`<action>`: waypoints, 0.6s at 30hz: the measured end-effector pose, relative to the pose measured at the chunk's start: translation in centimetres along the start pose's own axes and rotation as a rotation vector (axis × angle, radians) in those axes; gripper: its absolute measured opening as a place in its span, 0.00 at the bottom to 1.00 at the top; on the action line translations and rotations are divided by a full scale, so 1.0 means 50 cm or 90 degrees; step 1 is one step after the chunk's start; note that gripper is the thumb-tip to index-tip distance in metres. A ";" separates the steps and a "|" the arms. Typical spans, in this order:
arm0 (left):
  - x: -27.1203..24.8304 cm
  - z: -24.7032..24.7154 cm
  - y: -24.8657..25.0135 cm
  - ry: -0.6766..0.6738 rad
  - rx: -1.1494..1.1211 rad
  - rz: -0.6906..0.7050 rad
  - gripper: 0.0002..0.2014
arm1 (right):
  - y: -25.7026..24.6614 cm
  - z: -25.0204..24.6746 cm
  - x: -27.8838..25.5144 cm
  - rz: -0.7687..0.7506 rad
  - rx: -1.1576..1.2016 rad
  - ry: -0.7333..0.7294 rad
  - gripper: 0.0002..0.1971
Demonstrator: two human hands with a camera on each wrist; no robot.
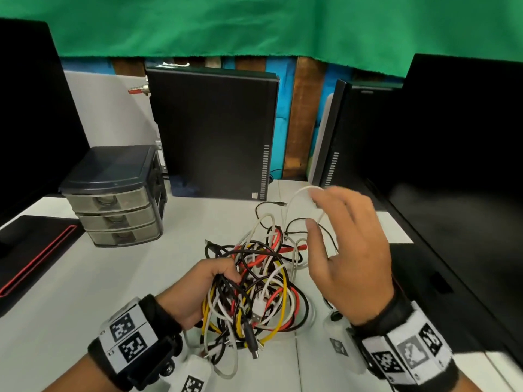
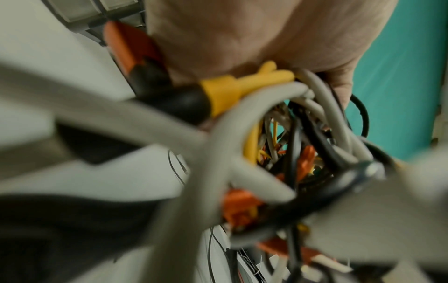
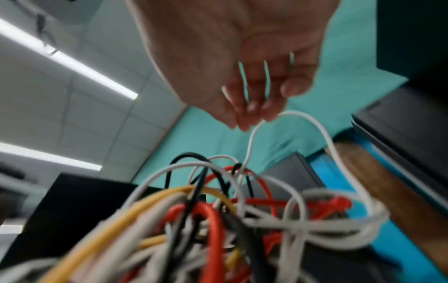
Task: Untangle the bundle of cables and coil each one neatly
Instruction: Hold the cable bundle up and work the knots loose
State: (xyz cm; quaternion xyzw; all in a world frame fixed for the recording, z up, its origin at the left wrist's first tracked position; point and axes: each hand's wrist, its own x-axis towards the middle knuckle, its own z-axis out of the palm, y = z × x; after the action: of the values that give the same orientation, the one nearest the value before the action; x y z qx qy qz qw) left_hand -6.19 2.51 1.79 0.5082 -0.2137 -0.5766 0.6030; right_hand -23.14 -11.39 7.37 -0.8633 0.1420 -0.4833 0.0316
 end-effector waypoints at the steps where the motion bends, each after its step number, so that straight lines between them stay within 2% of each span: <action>1: -0.001 0.002 0.000 -0.004 0.008 0.000 0.28 | -0.004 0.000 -0.002 0.015 0.021 0.022 0.11; 2: -0.003 0.005 0.000 -0.008 0.018 -0.001 0.28 | -0.004 0.000 -0.003 0.054 0.046 -0.002 0.06; 5: -0.007 0.012 0.000 -0.015 0.039 0.008 0.24 | 0.004 0.005 0.001 0.285 0.210 -0.242 0.12; 6: -0.008 0.013 -0.001 -0.010 0.048 0.009 0.26 | 0.005 0.006 0.003 0.348 0.301 -0.283 0.11; 8: -0.006 0.008 -0.005 0.005 0.082 0.008 0.34 | 0.010 0.008 0.008 0.435 0.447 -0.269 0.09; 10: -0.005 0.003 -0.005 0.002 0.099 0.008 0.35 | 0.016 0.008 0.011 0.496 0.540 -0.227 0.08; 12: -0.007 0.002 0.004 0.001 0.104 0.014 0.30 | 0.023 0.005 0.017 0.531 0.599 -0.178 0.09; 13: -0.009 0.000 0.010 0.004 0.097 0.015 0.28 | 0.029 0.001 0.025 0.548 0.622 -0.120 0.10; 15: -0.011 -0.012 0.020 0.014 0.079 0.020 0.26 | 0.059 -0.022 0.049 0.607 0.675 0.084 0.12; 16: -0.010 -0.021 0.025 0.024 0.075 0.025 0.29 | 0.083 -0.041 0.061 0.641 0.712 0.196 0.13; 18: -0.009 -0.039 0.039 0.056 0.067 0.029 0.33 | 0.138 -0.080 0.077 0.712 0.789 0.344 0.13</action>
State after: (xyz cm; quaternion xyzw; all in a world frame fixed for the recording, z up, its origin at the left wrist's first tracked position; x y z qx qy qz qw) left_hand -3.73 3.29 2.84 0.5591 -0.2288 -0.5277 0.5971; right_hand -26.08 -18.73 11.34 -0.3506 0.2592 -0.5750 0.6923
